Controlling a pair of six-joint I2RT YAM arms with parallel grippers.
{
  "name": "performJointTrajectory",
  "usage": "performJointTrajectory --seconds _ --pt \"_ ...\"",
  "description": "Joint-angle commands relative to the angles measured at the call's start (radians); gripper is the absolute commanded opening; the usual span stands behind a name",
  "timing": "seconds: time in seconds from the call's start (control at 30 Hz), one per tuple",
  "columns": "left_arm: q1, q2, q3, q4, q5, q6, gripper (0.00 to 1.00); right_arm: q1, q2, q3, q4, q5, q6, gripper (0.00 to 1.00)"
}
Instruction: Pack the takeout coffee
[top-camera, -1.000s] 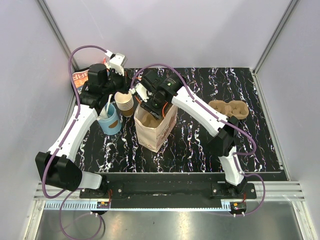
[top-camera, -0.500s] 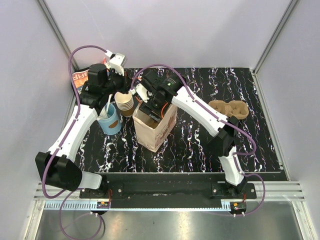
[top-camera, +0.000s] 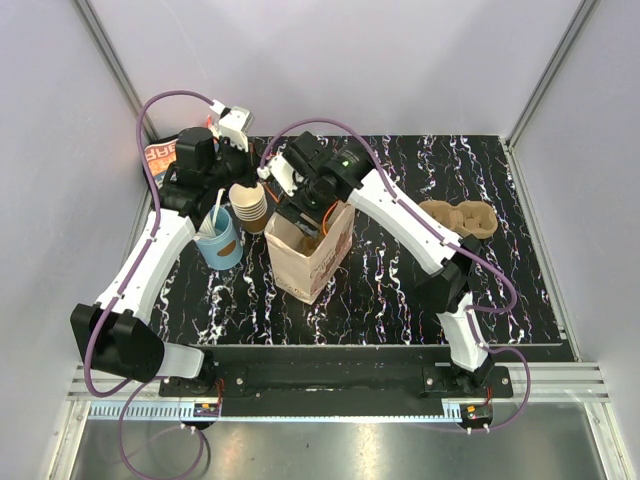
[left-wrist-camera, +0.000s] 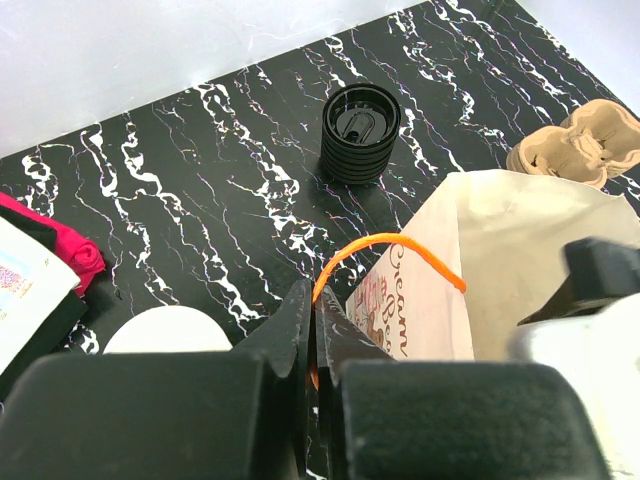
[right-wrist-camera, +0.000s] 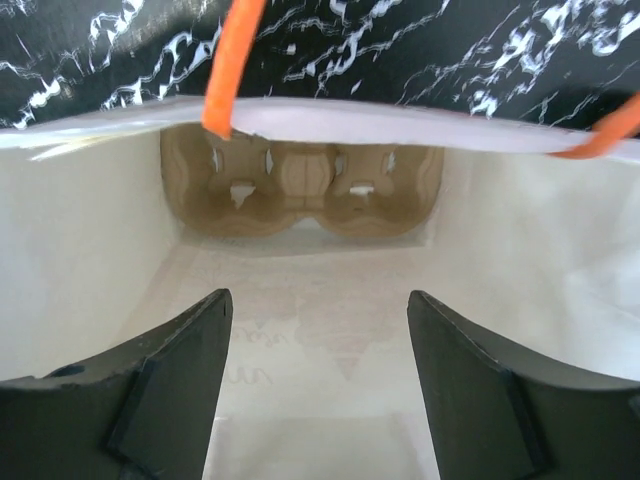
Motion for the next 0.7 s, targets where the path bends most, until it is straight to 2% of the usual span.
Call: performJointTrajectory --seconds 0.0,0.33,0.67 --pt "-0.001 -0.031 0.012 0.062 -0.007 -0.009 0.0 -0.006 -0.029 0.098 -0.051 0.004 -0.024 0.77" --pt "0.001 -0.031 0.012 0.061 -0.007 -0.009 0.0 -0.007 -0.073 0.192 -0.055 0.04 -0.06 0.78" --pt "-0.001 -0.034 0.011 0.061 -0.008 -0.01 0.0 -0.006 -0.159 0.186 -0.021 0.03 -0.101 0.79"
